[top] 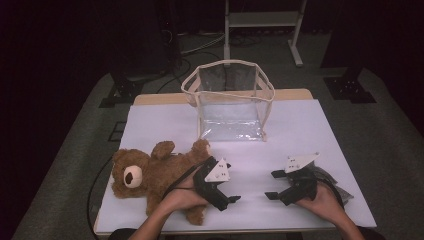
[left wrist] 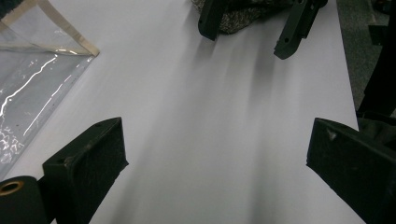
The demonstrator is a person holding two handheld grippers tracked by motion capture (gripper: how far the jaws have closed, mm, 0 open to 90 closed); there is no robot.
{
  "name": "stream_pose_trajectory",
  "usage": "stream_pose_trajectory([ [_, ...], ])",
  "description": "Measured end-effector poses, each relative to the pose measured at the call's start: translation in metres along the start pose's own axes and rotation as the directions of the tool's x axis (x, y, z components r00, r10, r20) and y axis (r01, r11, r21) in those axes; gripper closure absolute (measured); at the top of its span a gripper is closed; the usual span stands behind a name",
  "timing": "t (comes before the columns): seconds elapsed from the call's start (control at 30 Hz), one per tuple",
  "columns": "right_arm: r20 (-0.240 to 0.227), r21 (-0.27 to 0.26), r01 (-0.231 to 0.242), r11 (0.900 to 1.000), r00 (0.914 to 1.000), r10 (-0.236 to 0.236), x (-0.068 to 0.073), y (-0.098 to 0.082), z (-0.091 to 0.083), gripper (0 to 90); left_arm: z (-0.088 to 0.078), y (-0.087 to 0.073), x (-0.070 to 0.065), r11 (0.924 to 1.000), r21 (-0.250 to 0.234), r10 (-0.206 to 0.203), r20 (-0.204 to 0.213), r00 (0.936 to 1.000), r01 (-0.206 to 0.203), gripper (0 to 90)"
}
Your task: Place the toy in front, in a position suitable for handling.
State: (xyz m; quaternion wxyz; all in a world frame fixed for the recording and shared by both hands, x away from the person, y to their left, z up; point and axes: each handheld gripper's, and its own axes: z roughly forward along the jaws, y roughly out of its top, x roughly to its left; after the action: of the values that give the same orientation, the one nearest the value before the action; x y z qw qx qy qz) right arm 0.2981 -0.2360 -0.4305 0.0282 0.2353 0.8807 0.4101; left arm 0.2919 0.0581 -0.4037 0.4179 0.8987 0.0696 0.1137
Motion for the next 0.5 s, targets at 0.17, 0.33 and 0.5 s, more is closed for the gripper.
stream_pose_trajectory([
  [0.17, -0.003, 0.000, 0.000, 1.000, 1.0000, 0.000, -0.001, -0.001, 0.000, 18.3, -0.001, 0.003, -0.001, 1.0000, -0.001, 0.004, 0.016, 0.9999, -0.004, 3.9],
  [0.33, -0.003, 0.001, -0.005, 1.000, 1.0000, 0.005, -0.001, -0.002, 0.000, 18.3, -0.004, 0.007, -0.001, 0.9999, -0.007, 0.012, 0.029, 0.9995, -0.012, 3.9],
  [0.5, 0.000, -0.001, -0.005, 1.000, 1.0000, 0.005, -0.002, -0.001, 0.000, 18.3, -0.012, 0.013, 0.000, 0.9995, -0.022, 0.026, 0.043, 0.9988, -0.025, 3.9],
])
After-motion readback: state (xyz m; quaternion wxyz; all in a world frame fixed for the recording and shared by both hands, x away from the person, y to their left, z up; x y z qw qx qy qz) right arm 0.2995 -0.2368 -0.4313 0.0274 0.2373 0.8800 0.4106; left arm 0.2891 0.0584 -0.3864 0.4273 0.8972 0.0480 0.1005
